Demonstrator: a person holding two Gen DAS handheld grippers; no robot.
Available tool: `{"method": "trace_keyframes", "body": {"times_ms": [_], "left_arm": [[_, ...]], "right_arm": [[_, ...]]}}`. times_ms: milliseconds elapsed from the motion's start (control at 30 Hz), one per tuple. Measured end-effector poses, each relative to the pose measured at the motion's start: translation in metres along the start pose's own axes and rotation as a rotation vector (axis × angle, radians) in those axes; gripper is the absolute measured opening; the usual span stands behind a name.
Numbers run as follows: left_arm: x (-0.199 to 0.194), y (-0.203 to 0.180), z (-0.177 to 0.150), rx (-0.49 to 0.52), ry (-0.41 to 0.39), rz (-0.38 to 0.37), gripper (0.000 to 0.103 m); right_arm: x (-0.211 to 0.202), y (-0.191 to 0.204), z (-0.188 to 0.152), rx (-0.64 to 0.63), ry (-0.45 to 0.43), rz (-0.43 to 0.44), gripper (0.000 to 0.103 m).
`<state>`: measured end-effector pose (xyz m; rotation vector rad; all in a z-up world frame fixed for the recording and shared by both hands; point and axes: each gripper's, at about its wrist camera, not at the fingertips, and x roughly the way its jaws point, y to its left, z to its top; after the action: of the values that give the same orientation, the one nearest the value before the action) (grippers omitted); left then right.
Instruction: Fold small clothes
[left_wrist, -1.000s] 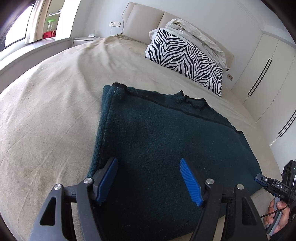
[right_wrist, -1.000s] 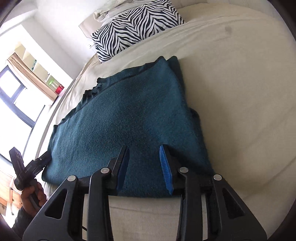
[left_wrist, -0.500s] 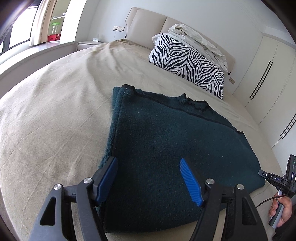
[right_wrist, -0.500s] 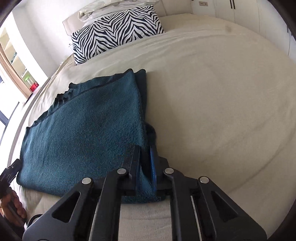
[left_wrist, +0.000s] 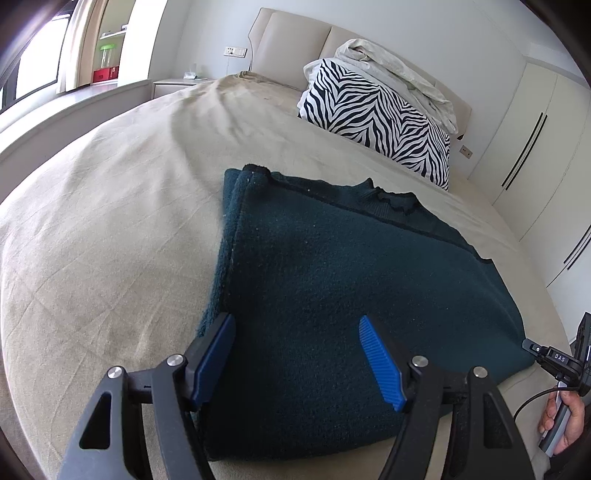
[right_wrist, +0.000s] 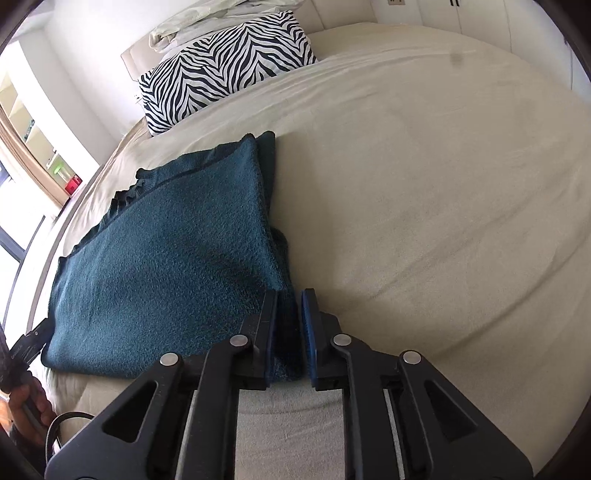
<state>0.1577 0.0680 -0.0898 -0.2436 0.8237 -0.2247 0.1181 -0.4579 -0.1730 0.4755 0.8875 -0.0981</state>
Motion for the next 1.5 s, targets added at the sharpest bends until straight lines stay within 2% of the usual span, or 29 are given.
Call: {"method": "trace_keyframes", "body": {"times_ms": [33,100,200,233,333,400,467,533,567,633,667,700,733,767,833,967,1033,1133,1200,1267,1333,1433,1467,1500], "left_arm": [[-0.003,-0.002,0.003,0.002,-0.010,0.002,0.073],[-0.007,-0.006,0.011,0.018,-0.028,-0.003,0.073],[-0.001,-0.016,0.026,0.049,-0.036,-0.008,0.073],[0.004,-0.020,0.031,0.056,-0.033,-0.007,0.073],[0.029,-0.030,0.047,0.099,-0.006,0.018,0.073],[0.050,-0.033,0.055,0.118,0.020,0.049,0.073],[0.069,-0.031,0.061,0.139,0.050,0.113,0.073],[0.089,-0.028,0.063,0.160,0.097,0.167,0.074],[0.096,-0.028,0.063,0.170,0.114,0.174,0.079],[0.101,-0.030,0.062,0.196,0.110,0.196,0.081],[0.102,-0.031,0.061,0.209,0.110,0.205,0.081],[0.102,-0.031,0.060,0.215,0.105,0.206,0.081],[0.101,-0.030,0.059,0.214,0.099,0.201,0.081],[0.101,-0.029,0.058,0.211,0.095,0.194,0.081],[0.101,-0.027,0.057,0.209,0.089,0.187,0.081],[0.100,-0.028,0.056,0.211,0.085,0.185,0.082],[0.099,-0.028,0.055,0.211,0.082,0.185,0.082],[0.099,-0.028,0.054,0.215,0.075,0.188,0.082],[0.099,-0.029,0.054,0.216,0.074,0.188,0.082],[0.099,-0.029,0.054,0.215,0.074,0.188,0.082],[0.097,-0.029,0.054,0.210,0.075,0.186,0.082],[0.079,-0.032,0.051,0.184,0.084,0.175,0.081],[0.069,-0.035,0.048,0.169,0.089,0.147,0.080],[0.058,-0.039,0.043,0.151,0.098,0.090,0.080]], "right_arm": [[-0.004,0.000,0.001,0.006,-0.007,-0.013,0.028],[-0.016,0.001,0.004,0.024,-0.041,-0.053,0.054],[-0.041,0.009,0.010,0.040,-0.123,-0.071,0.055],[-0.046,0.016,0.015,0.032,-0.142,-0.044,0.055],[-0.044,0.052,0.033,0.011,-0.145,0.136,0.055],[-0.026,0.086,0.046,-0.010,-0.100,0.278,0.055],[0.002,0.117,0.055,0.004,-0.032,0.399,0.055],[0.033,0.149,0.062,0.018,0.030,0.483,0.055],[0.048,0.164,0.063,0.020,0.056,0.532,0.055],[0.084,0.183,0.063,0.041,0.139,0.586,0.055],[0.104,0.187,0.060,0.064,0.183,0.570,0.055],[0.121,0.183,0.057,0.092,0.208,0.538,0.048],[0.131,0.176,0.053,0.129,0.211,0.546,0.041],[0.133,0.166,0.051,0.160,0.197,0.569,0.029],[0.129,0.140,0.049,0.217,0.160,0.608,0.027],[0.106,0.075,0.051,0.311,0.044,0.524,0.027],[0.090,0.047,0.053,0.364,0.001,0.415,0.027],[0.064,0.035,0.048,0.433,-0.036,0.374,0.033],[0.048,0.054,0.041,0.382,-0.028,0.423,0.034],[0.040,0.089,0.027,0.310,0.022,0.522,0.034],[0.042,0.141,0.009,0.188,0.119,0.586,0.045],[0.059,0.198,-0.028,0.031,0.263,0.638,0.045],[0.067,0.206,-0.040,-0.002,0.308,0.627,0.044],[0.075,0.207,-0.046,-0.012,0.314,0.597,0.041]]}}
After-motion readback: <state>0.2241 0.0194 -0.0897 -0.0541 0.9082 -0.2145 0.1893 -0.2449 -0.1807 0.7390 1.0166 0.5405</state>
